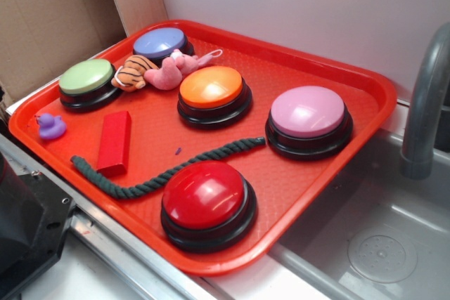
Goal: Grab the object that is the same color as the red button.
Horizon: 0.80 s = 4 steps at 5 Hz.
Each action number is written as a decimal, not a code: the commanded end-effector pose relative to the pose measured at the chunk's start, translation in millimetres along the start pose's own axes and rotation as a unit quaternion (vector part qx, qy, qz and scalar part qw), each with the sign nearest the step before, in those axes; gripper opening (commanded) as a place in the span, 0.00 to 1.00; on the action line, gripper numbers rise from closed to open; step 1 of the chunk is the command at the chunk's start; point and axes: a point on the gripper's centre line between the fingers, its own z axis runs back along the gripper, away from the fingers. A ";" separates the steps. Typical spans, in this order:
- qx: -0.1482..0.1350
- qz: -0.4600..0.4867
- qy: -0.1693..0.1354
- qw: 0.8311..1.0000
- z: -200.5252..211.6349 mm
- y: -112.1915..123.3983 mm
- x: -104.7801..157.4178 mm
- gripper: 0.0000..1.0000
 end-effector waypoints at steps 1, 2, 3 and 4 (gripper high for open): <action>0.000 0.000 0.000 1.000 0.0 0.0 0.0 1.00; -0.021 0.126 0.005 0.992 -23.2 3.3 5.9 1.00; -0.013 0.234 -0.012 0.972 -64.4 17.5 11.4 1.00; -0.015 0.305 -0.032 0.952 -107.8 37.0 17.9 1.00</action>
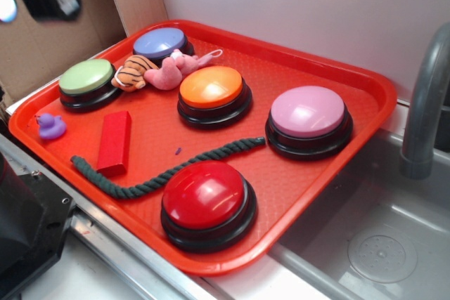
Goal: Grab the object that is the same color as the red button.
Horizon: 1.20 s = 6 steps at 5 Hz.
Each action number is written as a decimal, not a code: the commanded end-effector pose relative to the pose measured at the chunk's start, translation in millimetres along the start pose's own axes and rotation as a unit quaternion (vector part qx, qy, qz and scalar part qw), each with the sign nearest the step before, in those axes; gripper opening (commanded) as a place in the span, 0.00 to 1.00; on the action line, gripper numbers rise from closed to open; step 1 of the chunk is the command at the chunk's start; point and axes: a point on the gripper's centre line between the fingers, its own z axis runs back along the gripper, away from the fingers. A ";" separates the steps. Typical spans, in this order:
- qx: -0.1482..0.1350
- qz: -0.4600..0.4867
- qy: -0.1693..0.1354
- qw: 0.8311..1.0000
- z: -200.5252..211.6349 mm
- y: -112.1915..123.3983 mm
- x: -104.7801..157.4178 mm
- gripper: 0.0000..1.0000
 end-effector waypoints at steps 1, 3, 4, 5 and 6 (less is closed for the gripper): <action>-0.012 0.108 -0.027 0.994 -70.3 25.1 29.1 1.00; -0.002 0.140 -0.067 0.988 -121.2 26.8 39.1 1.00; 0.001 0.137 -0.065 0.988 -143.7 25.2 38.3 1.00; -0.004 0.133 -0.062 0.989 -153.7 24.5 38.5 1.00; -0.019 0.134 -0.053 0.989 -156.3 27.1 39.3 0.89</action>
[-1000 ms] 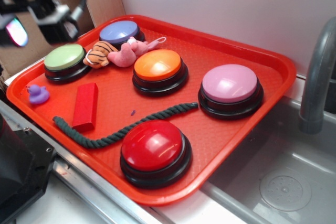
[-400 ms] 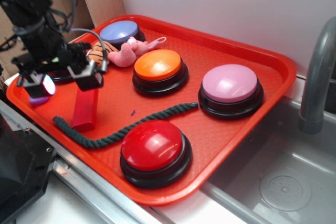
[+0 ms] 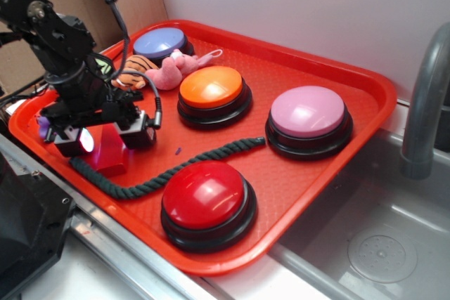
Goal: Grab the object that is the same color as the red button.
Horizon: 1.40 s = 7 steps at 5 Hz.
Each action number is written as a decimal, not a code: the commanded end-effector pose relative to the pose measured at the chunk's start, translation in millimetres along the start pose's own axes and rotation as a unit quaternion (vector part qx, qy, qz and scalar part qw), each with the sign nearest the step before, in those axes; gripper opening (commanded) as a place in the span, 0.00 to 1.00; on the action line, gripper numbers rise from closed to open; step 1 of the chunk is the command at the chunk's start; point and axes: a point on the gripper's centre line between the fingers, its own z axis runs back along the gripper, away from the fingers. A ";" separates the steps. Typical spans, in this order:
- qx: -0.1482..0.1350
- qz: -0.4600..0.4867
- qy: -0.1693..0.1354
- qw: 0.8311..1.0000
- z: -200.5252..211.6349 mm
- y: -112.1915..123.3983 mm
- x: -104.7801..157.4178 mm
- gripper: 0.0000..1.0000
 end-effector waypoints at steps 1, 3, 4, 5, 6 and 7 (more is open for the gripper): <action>-0.033 -0.001 0.010 0.999 1.3 4.9 5.1 0.00; -0.023 -0.081 -0.005 0.996 32.4 -2.2 11.4 0.00; -0.028 -0.138 -0.012 0.990 69.9 -11.5 17.3 0.00; -0.033 -0.195 -0.012 0.980 105.1 -19.9 15.9 0.00; -0.034 -0.242 -0.021 0.969 139.5 -24.2 9.9 0.00; -0.044 -0.274 -0.014 0.961 160.7 -25.9 9.2 0.00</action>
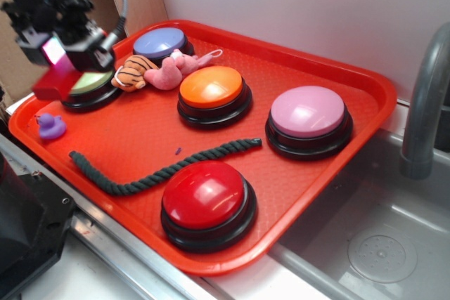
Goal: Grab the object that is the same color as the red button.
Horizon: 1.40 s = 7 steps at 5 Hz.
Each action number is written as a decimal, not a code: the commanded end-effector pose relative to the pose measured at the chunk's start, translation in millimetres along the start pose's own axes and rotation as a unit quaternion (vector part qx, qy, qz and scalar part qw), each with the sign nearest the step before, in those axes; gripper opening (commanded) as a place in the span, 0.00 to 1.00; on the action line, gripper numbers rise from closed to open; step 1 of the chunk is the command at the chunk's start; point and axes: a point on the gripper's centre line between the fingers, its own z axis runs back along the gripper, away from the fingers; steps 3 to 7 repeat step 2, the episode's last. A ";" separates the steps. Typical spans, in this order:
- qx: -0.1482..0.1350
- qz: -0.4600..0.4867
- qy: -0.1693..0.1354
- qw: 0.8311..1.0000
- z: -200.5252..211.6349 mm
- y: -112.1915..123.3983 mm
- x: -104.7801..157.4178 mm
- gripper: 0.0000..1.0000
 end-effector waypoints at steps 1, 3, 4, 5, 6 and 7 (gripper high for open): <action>-0.031 -0.041 0.006 0.999 35.8 -1.6 14.5 0.00; -0.006 -0.016 -0.001 1.000 30.0 1.9 22.0 0.00; -0.006 -0.016 -0.001 1.000 30.0 1.9 22.0 0.00; -0.006 -0.016 -0.001 1.000 30.0 1.9 22.0 0.00; -0.006 -0.016 -0.001 1.000 30.0 1.9 22.0 0.00; -0.006 -0.016 -0.001 1.000 30.0 1.9 22.0 0.00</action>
